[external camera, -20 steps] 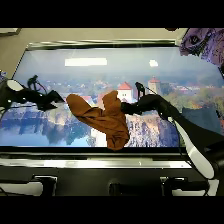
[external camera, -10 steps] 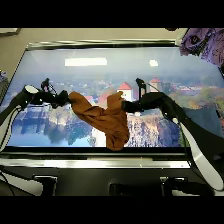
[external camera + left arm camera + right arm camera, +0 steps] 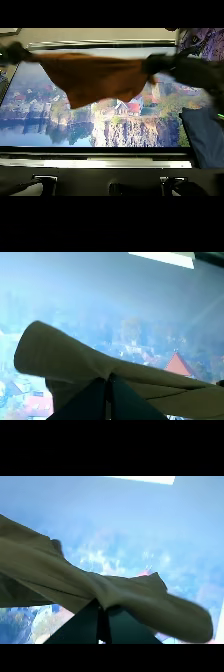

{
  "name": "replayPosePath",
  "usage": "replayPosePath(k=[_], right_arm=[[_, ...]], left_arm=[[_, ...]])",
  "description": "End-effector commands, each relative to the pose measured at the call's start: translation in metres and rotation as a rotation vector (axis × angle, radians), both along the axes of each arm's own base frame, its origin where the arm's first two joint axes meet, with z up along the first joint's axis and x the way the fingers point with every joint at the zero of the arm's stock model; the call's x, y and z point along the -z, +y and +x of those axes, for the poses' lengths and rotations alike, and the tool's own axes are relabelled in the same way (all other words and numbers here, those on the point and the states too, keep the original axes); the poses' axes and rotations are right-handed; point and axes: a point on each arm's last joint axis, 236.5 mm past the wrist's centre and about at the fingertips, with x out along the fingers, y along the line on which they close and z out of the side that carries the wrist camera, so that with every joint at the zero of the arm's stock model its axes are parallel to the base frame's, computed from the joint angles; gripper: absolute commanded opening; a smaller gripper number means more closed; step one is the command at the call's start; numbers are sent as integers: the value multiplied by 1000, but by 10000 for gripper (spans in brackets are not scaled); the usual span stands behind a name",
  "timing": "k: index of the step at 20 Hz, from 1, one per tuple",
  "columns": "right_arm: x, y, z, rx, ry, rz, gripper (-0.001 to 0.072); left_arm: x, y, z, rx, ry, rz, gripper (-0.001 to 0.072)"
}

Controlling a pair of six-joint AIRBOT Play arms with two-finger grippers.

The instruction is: Fold the clothes and pants, and hang the long-sleeved shirts on hangers.

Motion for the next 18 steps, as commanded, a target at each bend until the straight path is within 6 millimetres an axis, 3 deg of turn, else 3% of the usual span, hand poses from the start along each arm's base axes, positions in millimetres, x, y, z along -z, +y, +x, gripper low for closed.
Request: replayPosePath(k=[1,4,6,8,10,12,13,16,18], right_arm=[[-105,-43,-66,69,-233,-27,27],[-141,-62,-122,87,-308,10,27],[-149,-70,-136,108,-319,43,27],[-143,-68,-131,114,-290,55,27],[-123,-61,-107,120,-225,55,27],[-79,-46,-62,125,-98,42,27],[-51,-38,-37,130,-25,37,27],[61,-8,37,139,217,24,28],[139,18,71,131,370,66,28]], left_arm=[[-91,8,-93,-82,-124,57,13],[-119,2,-162,-110,-150,45,13],[-129,11,-190,-169,-167,50,14],[-129,20,-196,-219,-164,49,13],[-111,23,-178,-217,-107,51,12],[-68,25,-144,-184,11,79,13],[-37,28,-123,-169,92,90,13],[70,36,-60,-115,331,125,13],[145,39,-24,-89,468,128,13]])
